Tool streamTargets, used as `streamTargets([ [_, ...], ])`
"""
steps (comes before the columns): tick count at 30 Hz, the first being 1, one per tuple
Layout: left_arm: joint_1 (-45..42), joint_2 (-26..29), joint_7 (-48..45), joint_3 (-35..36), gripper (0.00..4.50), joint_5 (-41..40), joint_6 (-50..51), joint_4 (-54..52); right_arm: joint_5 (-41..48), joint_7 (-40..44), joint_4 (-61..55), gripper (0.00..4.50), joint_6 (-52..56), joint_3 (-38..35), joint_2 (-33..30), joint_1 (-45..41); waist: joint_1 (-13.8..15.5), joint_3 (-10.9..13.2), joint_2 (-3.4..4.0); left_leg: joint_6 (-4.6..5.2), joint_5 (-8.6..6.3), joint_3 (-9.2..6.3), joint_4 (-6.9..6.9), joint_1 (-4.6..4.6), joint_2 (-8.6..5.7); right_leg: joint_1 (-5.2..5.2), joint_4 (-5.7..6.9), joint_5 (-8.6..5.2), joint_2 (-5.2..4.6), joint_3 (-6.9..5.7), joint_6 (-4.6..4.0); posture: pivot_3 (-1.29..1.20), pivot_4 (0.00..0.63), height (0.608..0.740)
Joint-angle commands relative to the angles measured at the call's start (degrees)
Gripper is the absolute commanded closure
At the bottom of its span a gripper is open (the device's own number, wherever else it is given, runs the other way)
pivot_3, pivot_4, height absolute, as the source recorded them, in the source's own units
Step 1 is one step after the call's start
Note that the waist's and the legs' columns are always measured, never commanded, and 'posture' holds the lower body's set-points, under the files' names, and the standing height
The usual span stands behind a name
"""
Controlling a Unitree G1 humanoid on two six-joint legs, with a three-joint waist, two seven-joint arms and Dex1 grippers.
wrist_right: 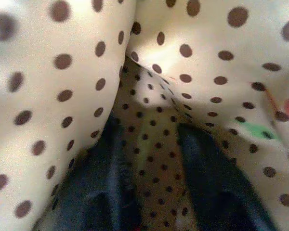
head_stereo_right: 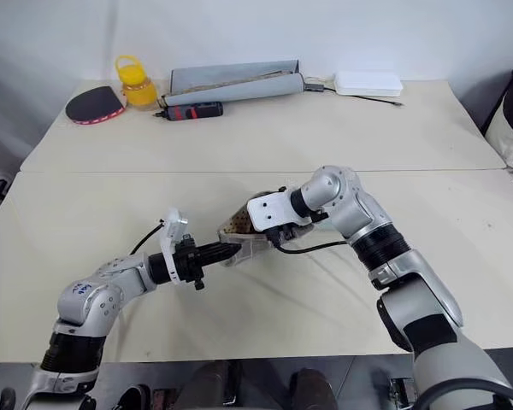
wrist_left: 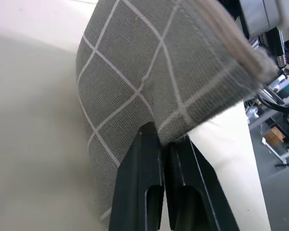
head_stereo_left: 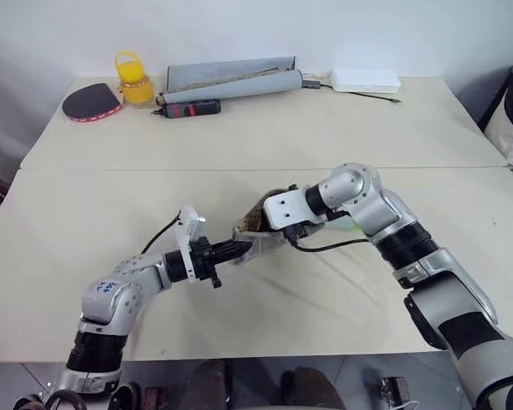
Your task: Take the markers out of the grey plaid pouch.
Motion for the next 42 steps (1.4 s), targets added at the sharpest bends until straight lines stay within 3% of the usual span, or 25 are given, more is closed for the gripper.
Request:
streamTargets([
  [1, 0.62, -0.33, -0.18, 0.21, 4.5, -0.15, -0.64, -1.09, -1.15, -0.14, 1.29, 2.2, -1.18, 1.77, 0.71, 0.45, -0.08, 0.0, 0.0, 0.0, 0.0, 0.0, 0.0, 0.0, 0.0, 0.0, 0.0, 0.0, 0.0, 0.0, 0.0, 0.0, 0.15, 0.74],
  [11, 0.94, -0.75, 0.53, -0.1, 4.5, 1.09, -1.65, -1.21, -3.11, 1.03, 4.55, 2.2, -2.35, 4.46, 1.23, 2.58, -0.21, -0.08, -0.13, 0.0, 0.0, -0.01, -0.01, 0.08, 0.0, 0.04, -0.01, 0.0, -0.01, 0.0, 0.0, 0.0, 0.15, 0.74],
  [23, 1.09, -0.89, 1.15, 0.08, 4.5, 1.19, -1.76, -2.49, 3.26, 11.63, -7.48, 2.2, 10.8, 2.07, -1.21, 4.21, 0.14, -0.14, -0.21, -0.03, -0.03, -0.02, -0.08, 0.08, -0.02, 0.06, -0.02, 0.0, -0.04, 0.0, 0.0, 0.0, 0.15, 0.74],
  [28, 1.52, -0.59, 0.99, 0.04, 4.5, 1.24, -1.83, -2.79, 0.77, 9.9, -6.72, 2.2, 9.14, 3.67, -1.75, 5.4, 0.16, -0.14, -0.21, -0.02, -0.04, -0.01, -0.1, 0.07, -0.01, 0.05, -0.04, 0.0, -0.04, -0.02, 0.0, 0.0, 0.15, 0.74],
  [33, 2.4, -0.17, 0.53, -0.13, 4.5, 0.94, -1.91, -4.39, 1.59, 6.21, -4.32, 2.2, 7.51, 1.0, -0.36, 2.81, -0.06, -0.14, -0.21, -0.03, -0.05, 0.0, -0.1, 0.08, -0.01, 0.05, -0.08, 0.0, -0.03, -0.02, 0.0, 0.0, 0.15, 0.74],
  [42, 3.43, 0.88, -0.86, -2.07, 4.5, -0.26, -1.05, -10.36, 8.11, 12.86, -12.08, 2.2, 16.35, -2.21, -4.05, 1.5, 0.1, -0.13, -0.2, -0.02, -0.05, -0.01, -0.1, -0.02, -0.02, 0.01, -0.09, 0.0, -0.04, -0.01, 0.0, 0.0, 0.15, 0.74],
])
